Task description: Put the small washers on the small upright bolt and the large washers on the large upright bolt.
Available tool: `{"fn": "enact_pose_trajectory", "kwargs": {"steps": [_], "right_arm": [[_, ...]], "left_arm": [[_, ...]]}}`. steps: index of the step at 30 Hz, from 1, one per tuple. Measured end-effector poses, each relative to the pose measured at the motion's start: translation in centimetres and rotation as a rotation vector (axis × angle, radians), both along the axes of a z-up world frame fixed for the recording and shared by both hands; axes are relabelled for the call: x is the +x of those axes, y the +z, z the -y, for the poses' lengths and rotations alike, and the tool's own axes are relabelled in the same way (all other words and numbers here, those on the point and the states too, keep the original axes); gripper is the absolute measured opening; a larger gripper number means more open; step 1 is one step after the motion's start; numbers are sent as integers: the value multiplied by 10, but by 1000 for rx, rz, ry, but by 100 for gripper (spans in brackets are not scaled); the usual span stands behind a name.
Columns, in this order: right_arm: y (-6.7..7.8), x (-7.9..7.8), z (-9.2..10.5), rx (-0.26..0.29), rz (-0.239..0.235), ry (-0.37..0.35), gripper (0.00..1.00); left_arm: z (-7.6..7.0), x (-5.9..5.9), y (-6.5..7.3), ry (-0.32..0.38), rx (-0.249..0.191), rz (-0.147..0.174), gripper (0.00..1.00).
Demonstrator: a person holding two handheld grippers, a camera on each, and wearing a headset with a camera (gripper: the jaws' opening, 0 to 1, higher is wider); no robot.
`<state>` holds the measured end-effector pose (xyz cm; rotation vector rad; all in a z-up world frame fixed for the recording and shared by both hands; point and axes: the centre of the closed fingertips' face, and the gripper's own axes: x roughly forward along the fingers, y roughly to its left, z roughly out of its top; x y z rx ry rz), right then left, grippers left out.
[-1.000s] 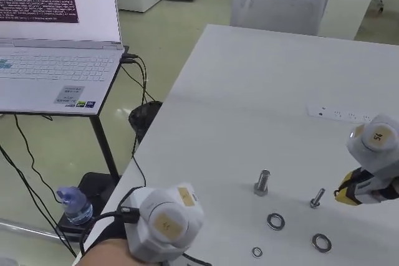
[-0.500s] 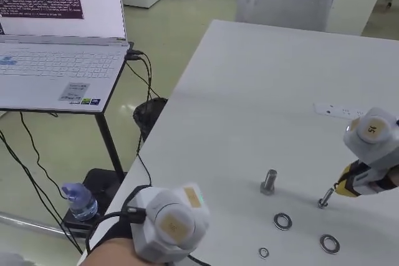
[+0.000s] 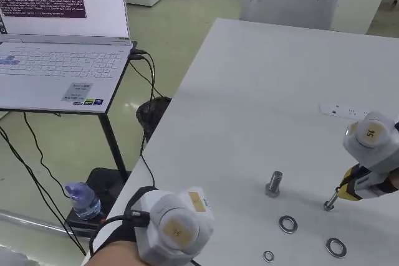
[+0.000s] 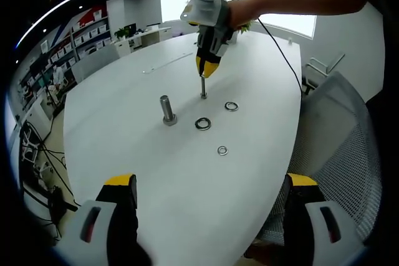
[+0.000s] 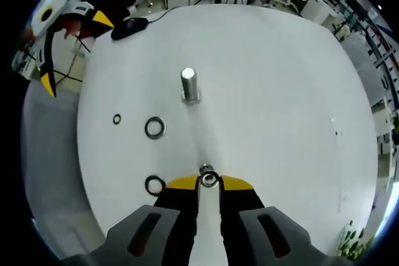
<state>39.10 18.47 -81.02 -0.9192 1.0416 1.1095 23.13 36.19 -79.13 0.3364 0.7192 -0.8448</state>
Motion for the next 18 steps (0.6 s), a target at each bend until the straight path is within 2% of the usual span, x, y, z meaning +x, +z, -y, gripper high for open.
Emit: {"fn": "enact_pose_trajectory", "kwargs": {"steps": [18], "right_arm": [[-13,0,-1,-27,-11,23,13]], "left_arm": [[-2,0,1,5,-4,3,91]]}}
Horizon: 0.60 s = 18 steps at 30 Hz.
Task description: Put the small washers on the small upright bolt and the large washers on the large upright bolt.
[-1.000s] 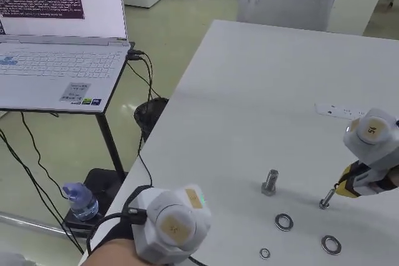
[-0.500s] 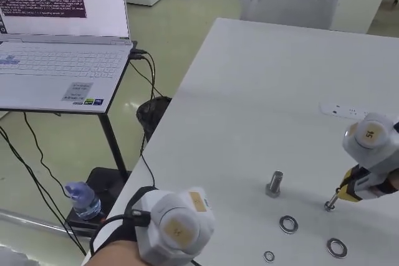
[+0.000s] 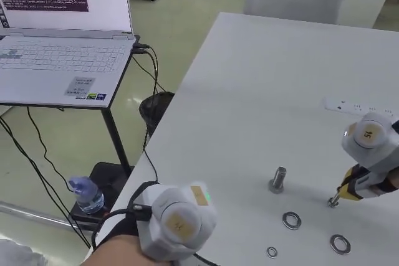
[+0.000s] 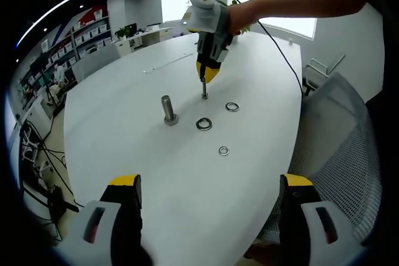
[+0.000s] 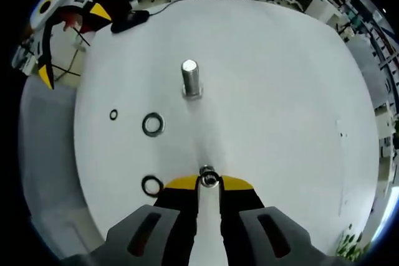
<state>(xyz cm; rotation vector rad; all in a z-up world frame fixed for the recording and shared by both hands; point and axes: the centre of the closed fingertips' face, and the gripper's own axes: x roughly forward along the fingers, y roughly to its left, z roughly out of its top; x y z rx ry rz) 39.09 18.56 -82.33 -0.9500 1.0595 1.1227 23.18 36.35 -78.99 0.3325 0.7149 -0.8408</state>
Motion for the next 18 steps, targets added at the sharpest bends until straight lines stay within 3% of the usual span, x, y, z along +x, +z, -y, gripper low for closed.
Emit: {"fn": "enact_pose_trajectory", "kwargs": {"steps": [18], "right_arm": [[-28,-1,1,-19,-24,3,13]], "left_arm": [[-7,-5,-7,10,7,-19,89]]}}
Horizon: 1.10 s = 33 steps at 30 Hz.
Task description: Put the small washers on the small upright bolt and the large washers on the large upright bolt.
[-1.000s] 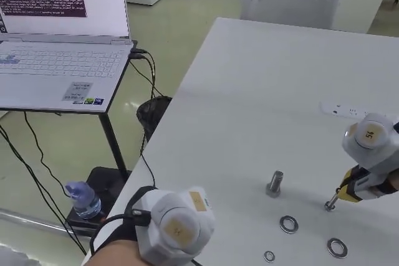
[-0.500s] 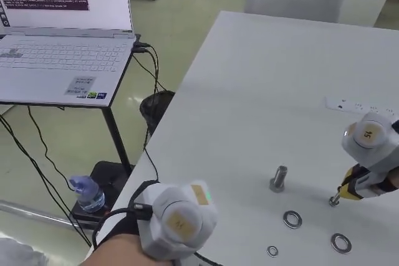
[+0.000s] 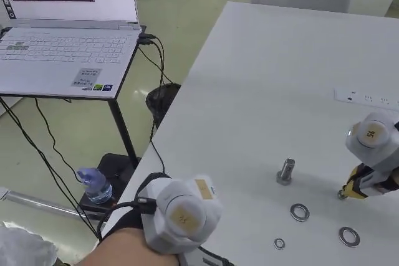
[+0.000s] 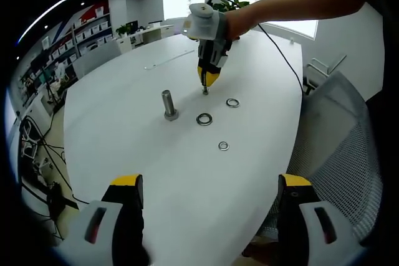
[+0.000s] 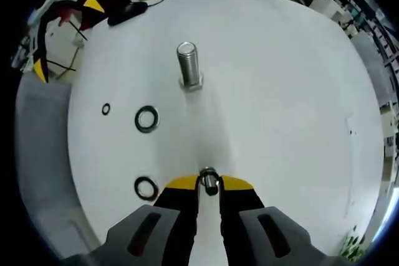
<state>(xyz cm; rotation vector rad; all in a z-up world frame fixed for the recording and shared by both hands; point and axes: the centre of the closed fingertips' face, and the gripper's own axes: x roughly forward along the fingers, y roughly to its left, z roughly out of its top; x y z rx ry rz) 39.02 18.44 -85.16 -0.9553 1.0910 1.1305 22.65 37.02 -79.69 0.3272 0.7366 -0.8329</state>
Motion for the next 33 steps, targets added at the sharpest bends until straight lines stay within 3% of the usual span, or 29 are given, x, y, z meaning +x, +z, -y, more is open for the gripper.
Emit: {"fn": "enact_pose_trajectory", "kwargs": {"steps": [13,33], "right_arm": [[-12,-1,0,-15,-3,9,13],[-11,0,-6,-17,3,16,15]], "left_arm": [[-2,-2,-3,5,4,-12,88],[-2,-4,-3,4,-3,-16,86]]}}
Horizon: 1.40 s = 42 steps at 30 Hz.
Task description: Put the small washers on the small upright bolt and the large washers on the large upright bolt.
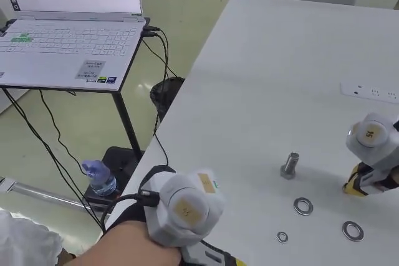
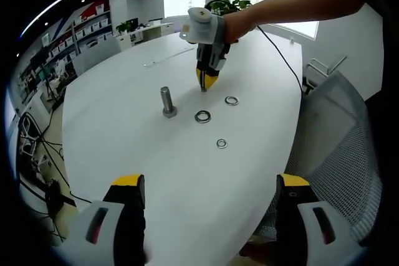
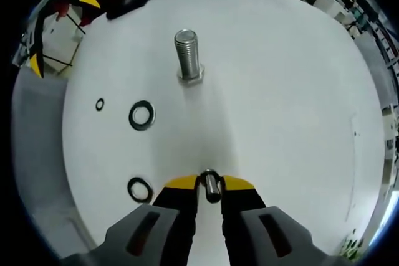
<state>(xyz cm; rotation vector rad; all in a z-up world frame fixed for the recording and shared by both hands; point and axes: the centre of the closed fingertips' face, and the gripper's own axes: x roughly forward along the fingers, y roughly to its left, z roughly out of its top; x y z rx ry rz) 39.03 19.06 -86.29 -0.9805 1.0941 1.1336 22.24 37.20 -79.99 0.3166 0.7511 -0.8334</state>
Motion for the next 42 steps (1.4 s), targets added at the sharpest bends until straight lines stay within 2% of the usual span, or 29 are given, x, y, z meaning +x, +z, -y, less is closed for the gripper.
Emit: {"fn": "enact_pose_trajectory", "kwargs": {"steps": [15,22,36,42], "right_arm": [[7,2,1,20,-6,-9,21],[18,5,-1,33,1,-5,23],[42,-3,-27,78,14,55,32],[48,-16,-39,92,15,93,31]], "left_arm": [[0,1,3,1,0,6,86],[1,1,5,-3,-1,11,86],[4,1,13,-9,4,23,87],[4,-1,14,-6,6,25,87]]}}
